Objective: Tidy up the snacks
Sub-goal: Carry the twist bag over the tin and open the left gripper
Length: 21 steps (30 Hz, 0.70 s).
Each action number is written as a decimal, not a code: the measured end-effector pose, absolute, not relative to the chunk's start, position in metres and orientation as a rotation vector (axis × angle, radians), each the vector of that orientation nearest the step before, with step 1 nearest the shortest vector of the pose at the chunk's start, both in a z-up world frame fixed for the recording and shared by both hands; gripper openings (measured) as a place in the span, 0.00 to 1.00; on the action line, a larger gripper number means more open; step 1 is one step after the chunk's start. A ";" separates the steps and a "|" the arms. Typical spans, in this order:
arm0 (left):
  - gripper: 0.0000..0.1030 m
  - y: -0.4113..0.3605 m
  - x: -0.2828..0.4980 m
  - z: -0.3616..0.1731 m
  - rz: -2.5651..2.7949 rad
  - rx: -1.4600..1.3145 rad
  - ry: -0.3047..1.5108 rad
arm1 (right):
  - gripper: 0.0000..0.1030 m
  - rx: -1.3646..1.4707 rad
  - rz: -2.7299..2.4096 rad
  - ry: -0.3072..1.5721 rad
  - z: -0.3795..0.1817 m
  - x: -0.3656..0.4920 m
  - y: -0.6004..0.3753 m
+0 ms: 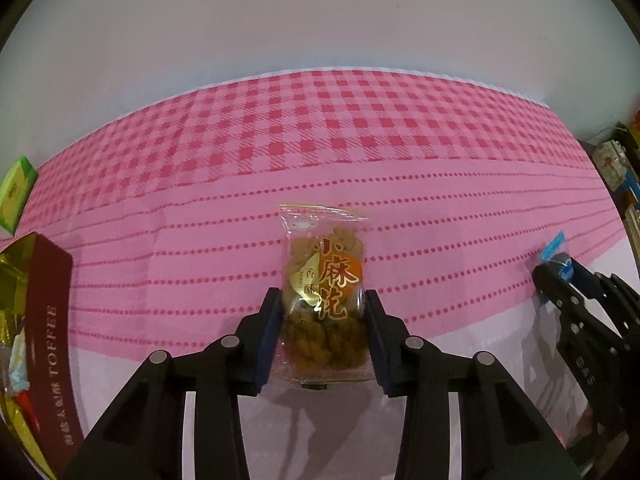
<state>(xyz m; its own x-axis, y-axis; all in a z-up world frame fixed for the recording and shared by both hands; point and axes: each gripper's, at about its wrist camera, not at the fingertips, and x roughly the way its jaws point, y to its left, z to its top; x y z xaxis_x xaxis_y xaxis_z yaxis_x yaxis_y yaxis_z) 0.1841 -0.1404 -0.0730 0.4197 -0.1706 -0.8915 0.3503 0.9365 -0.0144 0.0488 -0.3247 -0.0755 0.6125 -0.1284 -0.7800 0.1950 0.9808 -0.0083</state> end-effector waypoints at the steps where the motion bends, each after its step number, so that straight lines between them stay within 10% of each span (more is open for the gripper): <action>1: 0.40 -0.137 0.182 -0.069 -0.330 0.182 1.082 | 0.29 0.080 -0.187 0.893 -0.076 0.049 -0.325; 21: 0.40 -0.004 0.138 0.022 -0.190 0.174 0.978 | 0.29 0.077 -0.189 0.893 -0.076 0.049 -0.324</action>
<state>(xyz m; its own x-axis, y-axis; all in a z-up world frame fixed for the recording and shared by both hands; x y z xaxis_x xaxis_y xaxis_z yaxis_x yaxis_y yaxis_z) 0.1381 -0.0039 0.0219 0.5446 -0.0814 -0.8348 0.2374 0.9695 0.0603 0.0488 -0.3238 -0.0761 0.6114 -0.1314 -0.7803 0.1955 0.9806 -0.0120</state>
